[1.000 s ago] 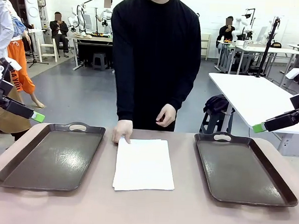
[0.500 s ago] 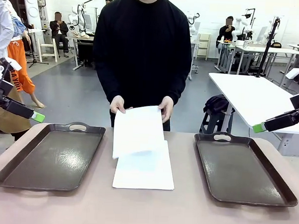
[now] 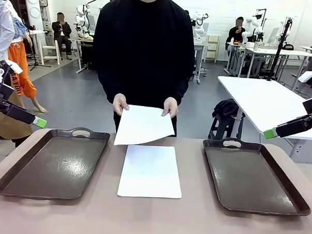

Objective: Sort the A4 documents.
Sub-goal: Receive the A4 Paper.

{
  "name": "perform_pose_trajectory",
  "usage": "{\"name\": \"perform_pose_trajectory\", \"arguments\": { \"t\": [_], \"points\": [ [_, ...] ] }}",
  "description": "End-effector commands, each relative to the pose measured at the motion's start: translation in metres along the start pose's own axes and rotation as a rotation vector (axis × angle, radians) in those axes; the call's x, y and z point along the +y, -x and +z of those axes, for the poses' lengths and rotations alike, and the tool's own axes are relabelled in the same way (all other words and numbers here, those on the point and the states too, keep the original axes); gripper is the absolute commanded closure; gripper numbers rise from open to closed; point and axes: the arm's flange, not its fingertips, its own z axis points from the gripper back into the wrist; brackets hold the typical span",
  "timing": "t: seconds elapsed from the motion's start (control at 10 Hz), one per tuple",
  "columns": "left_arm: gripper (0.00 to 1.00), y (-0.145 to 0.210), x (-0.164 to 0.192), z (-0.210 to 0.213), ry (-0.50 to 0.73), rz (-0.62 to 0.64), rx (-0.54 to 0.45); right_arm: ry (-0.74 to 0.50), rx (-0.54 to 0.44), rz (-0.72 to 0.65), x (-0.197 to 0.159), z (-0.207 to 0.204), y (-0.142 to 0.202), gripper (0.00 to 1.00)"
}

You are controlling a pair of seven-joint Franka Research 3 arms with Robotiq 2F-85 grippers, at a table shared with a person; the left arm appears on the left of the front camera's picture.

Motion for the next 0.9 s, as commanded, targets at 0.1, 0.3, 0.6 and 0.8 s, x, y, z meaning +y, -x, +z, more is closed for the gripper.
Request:
{"name": "perform_pose_trajectory", "arguments": {
  "t": [0.1, 0.3, 0.6, 0.8],
  "points": [
    [0.00, 0.0022, 0.0022, -0.0017, 0.016, -0.013, -0.006, -0.020, -0.010, 0.006, -0.0011, 0.0001, 0.0011, 0.00],
    [0.00, 0.0022, 0.0022, -0.0017, 0.016, -0.013, -0.006, -0.020, -0.010, 0.006, -0.0011, 0.0001, 0.0011, 0.00],
    [0.00, 0.0022, 0.0022, -0.0017, 0.016, -0.013, -0.006, -0.020, -0.010, 0.006, -0.0011, 0.0001, 0.0011, 0.00],
    [0.00, 0.0022, 0.0022, -0.0017, 0.016, -0.013, -0.006, -0.020, -0.010, 0.006, -0.0011, 0.0001, 0.0011, 0.00]
  ]
}}
